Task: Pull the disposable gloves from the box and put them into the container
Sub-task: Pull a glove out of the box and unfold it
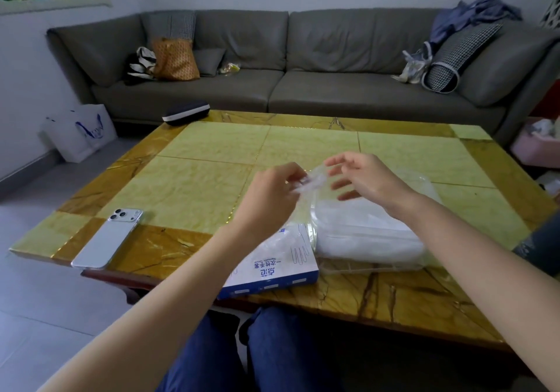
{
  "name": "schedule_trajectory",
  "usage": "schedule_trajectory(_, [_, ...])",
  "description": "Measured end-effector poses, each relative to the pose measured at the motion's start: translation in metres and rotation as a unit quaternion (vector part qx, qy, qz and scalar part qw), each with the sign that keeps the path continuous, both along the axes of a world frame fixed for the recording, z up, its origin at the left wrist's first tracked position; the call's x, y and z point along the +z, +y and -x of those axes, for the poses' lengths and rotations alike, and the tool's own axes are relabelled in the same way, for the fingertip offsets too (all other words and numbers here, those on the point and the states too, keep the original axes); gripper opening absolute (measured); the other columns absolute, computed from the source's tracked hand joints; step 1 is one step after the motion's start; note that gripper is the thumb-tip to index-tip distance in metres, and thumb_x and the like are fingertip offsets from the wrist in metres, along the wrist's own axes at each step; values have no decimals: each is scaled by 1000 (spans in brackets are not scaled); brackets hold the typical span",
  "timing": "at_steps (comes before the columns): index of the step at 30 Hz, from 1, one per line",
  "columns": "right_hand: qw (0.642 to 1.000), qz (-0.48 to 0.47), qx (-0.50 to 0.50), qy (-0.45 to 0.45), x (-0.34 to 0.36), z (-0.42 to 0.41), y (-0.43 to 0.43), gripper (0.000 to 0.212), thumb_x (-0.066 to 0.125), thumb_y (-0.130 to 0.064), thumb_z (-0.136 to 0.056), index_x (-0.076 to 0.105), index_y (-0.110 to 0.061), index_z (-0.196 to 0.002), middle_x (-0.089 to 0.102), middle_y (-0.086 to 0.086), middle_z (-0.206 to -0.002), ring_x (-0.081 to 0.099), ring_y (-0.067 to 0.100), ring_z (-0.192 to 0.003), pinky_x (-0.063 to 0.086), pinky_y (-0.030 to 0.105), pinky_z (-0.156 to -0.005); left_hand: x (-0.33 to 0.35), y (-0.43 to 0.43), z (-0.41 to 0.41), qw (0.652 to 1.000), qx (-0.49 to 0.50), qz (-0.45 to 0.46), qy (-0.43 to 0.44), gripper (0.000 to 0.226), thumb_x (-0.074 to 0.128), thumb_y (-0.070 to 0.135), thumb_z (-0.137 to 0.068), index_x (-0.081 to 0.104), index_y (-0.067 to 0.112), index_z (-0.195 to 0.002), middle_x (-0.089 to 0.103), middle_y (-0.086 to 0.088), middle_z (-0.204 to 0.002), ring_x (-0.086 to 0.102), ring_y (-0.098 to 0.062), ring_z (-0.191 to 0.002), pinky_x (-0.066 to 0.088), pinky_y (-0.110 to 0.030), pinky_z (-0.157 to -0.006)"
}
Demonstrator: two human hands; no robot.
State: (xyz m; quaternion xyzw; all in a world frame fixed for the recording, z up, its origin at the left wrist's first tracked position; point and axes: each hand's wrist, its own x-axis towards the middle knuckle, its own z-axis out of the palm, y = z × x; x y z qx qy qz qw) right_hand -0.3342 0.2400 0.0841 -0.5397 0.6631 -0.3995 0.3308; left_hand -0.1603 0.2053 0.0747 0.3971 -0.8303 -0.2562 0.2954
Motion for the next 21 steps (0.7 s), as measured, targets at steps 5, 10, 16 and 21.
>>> schedule_trajectory(5, [975, 20, 196, 101, -4, 5, 5, 64, 66, -2, -84, 40, -33, -133, 39, -25, -130, 34, -16, -115, 27, -3, -89, 21, -16, 2, 995, -50, -80, -10, 9, 62, 8, -87, 70, 10, -88, 66, 10, -76, 61, -6, -71, 50, -23, -73])
schedule_trajectory(10, [974, 78, 180, 115, -5, -2, -4, 21, 77, -18, -76, 67, -17, -95, 64, -1, -101, 57, 8, -94, 44, 22, -82, 36, -27, 0, 982, -105, -146, -61, 11, 65, 4, -84, 70, 2, -94, 70, -9, -87, 61, -7, -69, 50, -15, -68])
schedule_trajectory(16, [986, 49, 133, 88, -12, 11, -6, 41, 66, -42, -80, 52, -19, -112, 60, 3, -100, 58, 13, -88, 48, 26, -75, 45, -47, 0, 972, -91, -191, -102, 13, 67, 5, -83, 65, 12, -93, 67, 4, -86, 63, -9, -70, 53, -16, -65])
schedule_trajectory(21, [982, 77, 88, 150, -22, 8, -8, 74, 71, -49, -73, 38, -18, -131, 51, -4, -126, 51, 11, -110, 44, 25, -88, 44, -48, 26, 972, -107, -163, -130, 8, 66, 12, -86, 62, 14, -93, 68, 1, -85, 62, -3, -64, 52, -12, -59])
